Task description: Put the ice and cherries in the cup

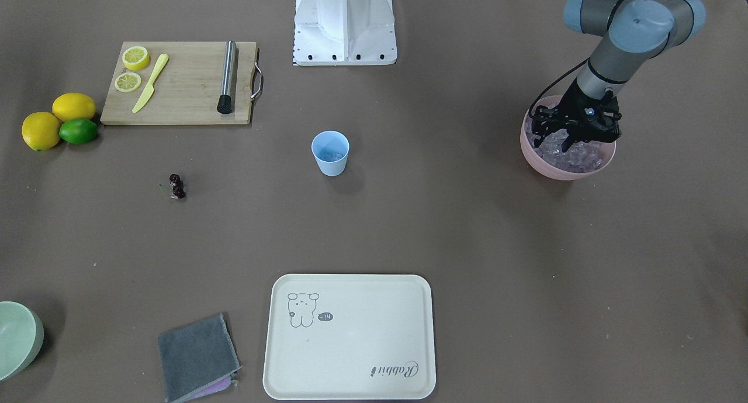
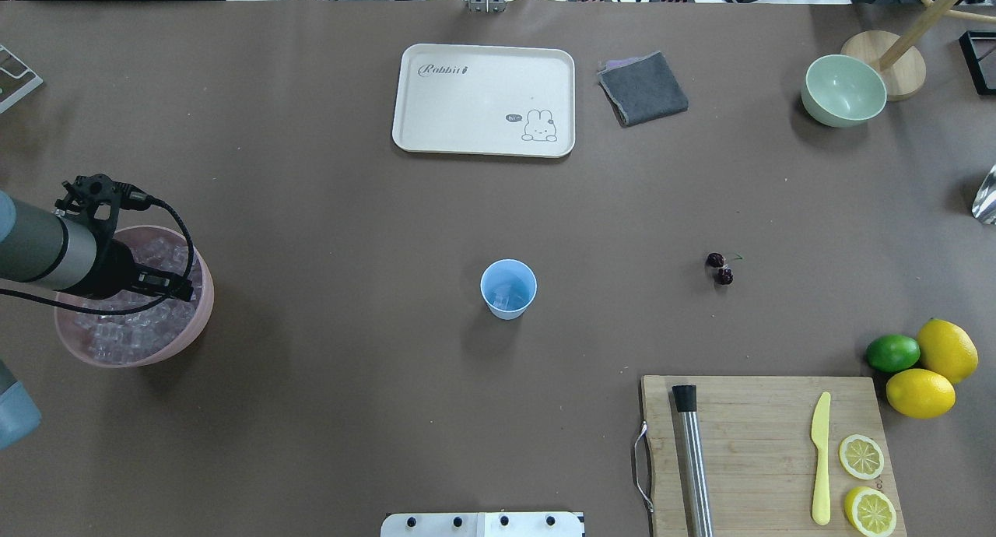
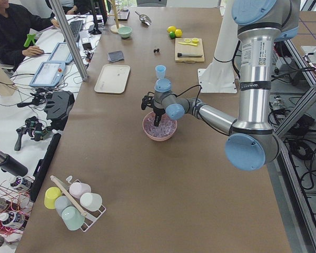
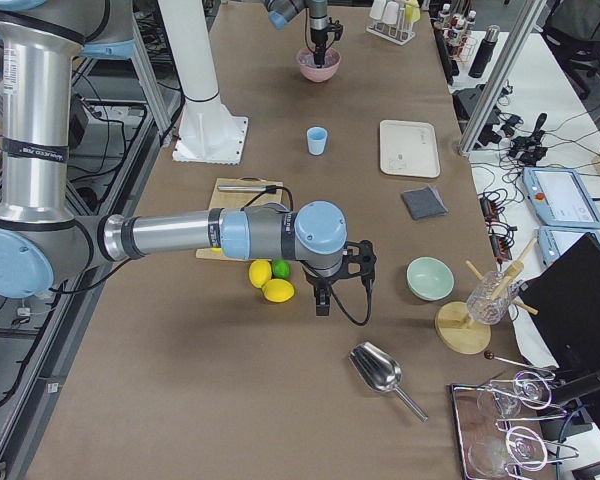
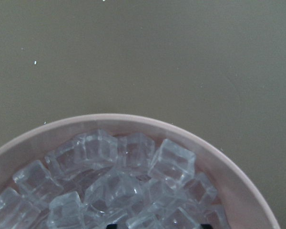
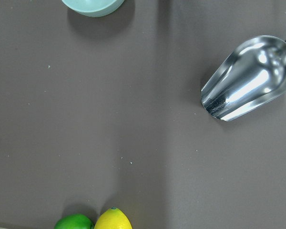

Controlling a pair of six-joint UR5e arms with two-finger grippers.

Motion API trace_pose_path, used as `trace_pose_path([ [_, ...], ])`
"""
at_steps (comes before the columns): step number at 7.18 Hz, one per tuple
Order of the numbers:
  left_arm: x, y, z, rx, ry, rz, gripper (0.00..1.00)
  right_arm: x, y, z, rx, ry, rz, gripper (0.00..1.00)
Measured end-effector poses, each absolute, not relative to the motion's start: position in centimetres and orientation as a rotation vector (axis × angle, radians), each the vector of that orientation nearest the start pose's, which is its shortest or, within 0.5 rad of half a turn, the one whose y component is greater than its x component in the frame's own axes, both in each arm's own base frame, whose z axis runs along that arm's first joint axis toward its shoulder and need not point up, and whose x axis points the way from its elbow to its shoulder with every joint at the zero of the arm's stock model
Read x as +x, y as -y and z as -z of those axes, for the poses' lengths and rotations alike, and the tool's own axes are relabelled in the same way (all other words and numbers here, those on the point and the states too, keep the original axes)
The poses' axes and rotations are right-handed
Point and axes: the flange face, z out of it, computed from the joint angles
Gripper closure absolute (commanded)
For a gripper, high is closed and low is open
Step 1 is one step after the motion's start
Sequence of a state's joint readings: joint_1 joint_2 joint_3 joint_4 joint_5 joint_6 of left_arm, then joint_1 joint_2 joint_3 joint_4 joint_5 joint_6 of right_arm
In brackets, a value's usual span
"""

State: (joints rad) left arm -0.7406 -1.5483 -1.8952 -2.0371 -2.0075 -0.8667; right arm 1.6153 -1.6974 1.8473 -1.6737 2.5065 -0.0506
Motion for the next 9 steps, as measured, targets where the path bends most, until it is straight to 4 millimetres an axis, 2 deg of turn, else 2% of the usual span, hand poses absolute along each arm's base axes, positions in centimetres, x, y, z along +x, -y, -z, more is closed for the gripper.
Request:
trace_pose_path([
  [4,30.2,40.2,-46.8,0.187,-0.838,-0.13,0.78,7.2,43.4,-57.8,0.092,0.933,0.028,0.0],
  [8,29.6,40.3,-46.4,0.196,-0.843,-0.122,0.91,7.2,43.4,-57.7,0.093,0.934,0.03,0.0],
  [9,28.7,40.6,-45.7,0.21,-0.852,-0.111,1.0,7.2,43.4,-57.7,0.092,0.934,0.029,0.0],
])
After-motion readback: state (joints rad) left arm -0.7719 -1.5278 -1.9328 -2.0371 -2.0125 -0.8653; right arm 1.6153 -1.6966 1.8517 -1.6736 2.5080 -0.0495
